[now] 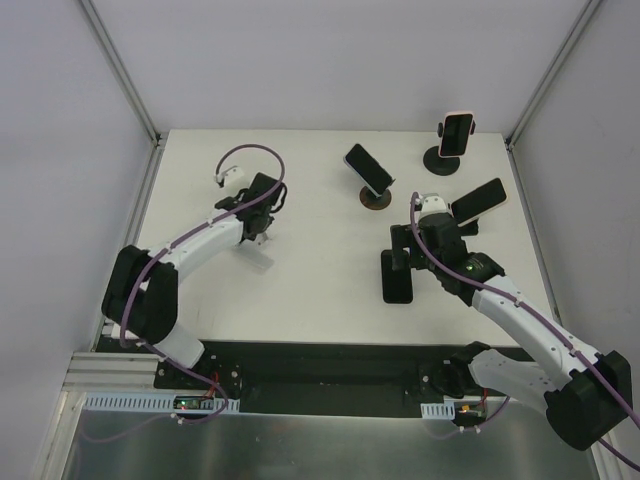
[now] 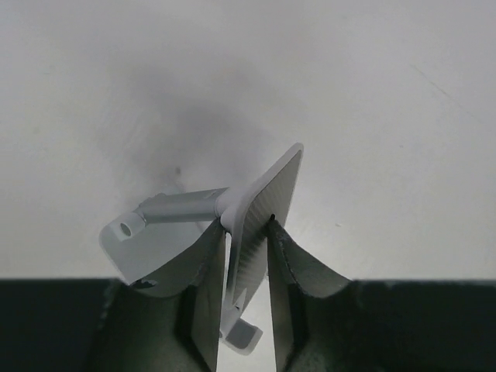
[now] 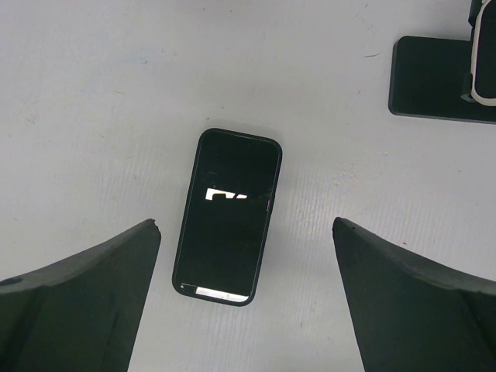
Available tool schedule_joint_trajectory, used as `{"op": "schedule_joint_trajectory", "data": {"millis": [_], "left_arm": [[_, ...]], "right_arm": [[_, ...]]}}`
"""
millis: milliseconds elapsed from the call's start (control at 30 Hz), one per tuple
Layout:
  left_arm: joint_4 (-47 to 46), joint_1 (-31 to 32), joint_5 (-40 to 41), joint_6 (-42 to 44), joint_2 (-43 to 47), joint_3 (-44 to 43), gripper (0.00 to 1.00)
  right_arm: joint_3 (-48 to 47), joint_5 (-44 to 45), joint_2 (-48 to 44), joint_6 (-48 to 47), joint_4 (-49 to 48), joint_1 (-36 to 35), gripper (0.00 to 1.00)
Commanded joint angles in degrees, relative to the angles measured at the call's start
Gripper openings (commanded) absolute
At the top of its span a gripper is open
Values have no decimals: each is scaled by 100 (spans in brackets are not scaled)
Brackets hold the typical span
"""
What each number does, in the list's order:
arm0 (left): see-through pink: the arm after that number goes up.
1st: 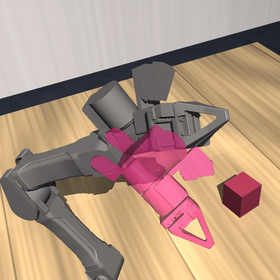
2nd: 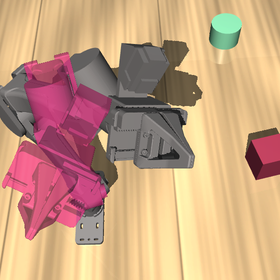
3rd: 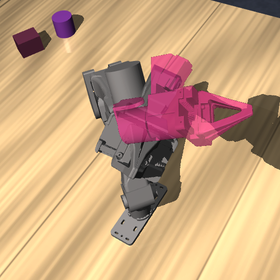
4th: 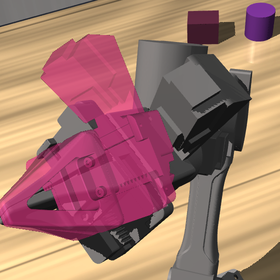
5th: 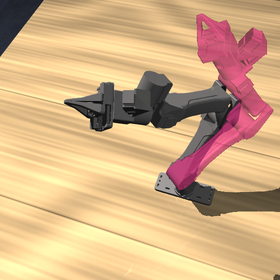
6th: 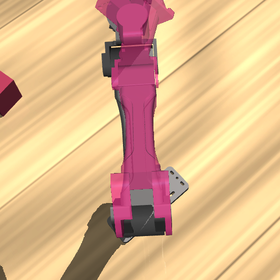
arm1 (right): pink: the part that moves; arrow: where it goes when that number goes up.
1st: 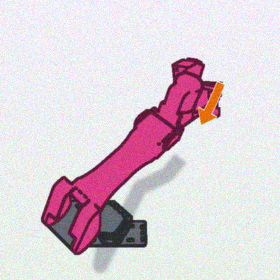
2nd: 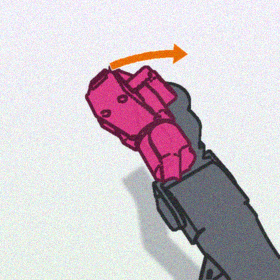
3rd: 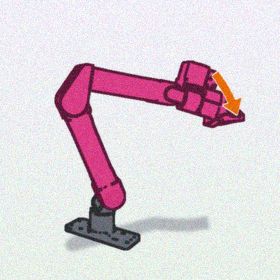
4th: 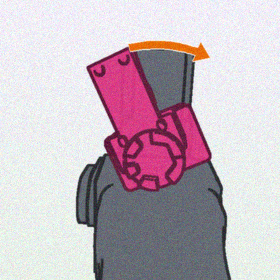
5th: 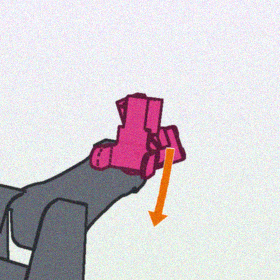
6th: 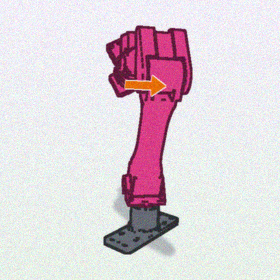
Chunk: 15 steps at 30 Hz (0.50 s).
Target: Remove the phone from the phone stand
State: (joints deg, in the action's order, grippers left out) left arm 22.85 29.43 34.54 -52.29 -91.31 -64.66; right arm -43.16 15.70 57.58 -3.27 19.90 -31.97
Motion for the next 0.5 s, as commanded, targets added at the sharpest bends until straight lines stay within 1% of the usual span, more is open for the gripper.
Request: {"op": "schedule_joint_trajectory", "data": {"millis": [0, 33, 100, 133, 200, 233, 267, 300, 333, 367, 467], "left_arm": [[27, -481, -131, 579, 657, 489, 21], [-26, -647, -202, 693, 736, 664, 15], [-201, -772, -273, 957, 1009, 840, 6], [-272, -920, -282, 1027, 1123, 1050, 0], [-525, -1140, -377, 1151, 1457, 1297, 0], [-640, -1272, -457, 1177, 1580, 1568, 0], [-755, -1595, -571, 1230, 1842, 1727, 0], [-1104, -1755, -815, 1282, 1975, 1894, 0], [-1255, -1913, -974, 1326, 2107, 2227, 0], [-1457, -2280, -1141, 1379, 2361, 2378, 0], [-2274, -2792, -1818, 1459, 2888, 2993, 0]], "right_arm": [[-44, -94, -72, -51, -118, 32, 96], [-44, -103, -54, -51, -135, 33, 96], [-44, -155, -28, -51, -136, 32, 96], [-44, -164, -19, -51, -136, 33, 96], [-44, -190, -10, -42, -136, 33, 96], [-44, -199, -1, -34, -153, 33, 96], [-44, -208, -10, -34, -153, 33, 96], [-44, -226, -1, -34, -153, 33, 96], [-44, -226, 7, -42, -153, 24, 96], [-44, -243, 7, -42, -153, 24, 96], [-53, -278, 8, -42, -153, 33, 96]]}}
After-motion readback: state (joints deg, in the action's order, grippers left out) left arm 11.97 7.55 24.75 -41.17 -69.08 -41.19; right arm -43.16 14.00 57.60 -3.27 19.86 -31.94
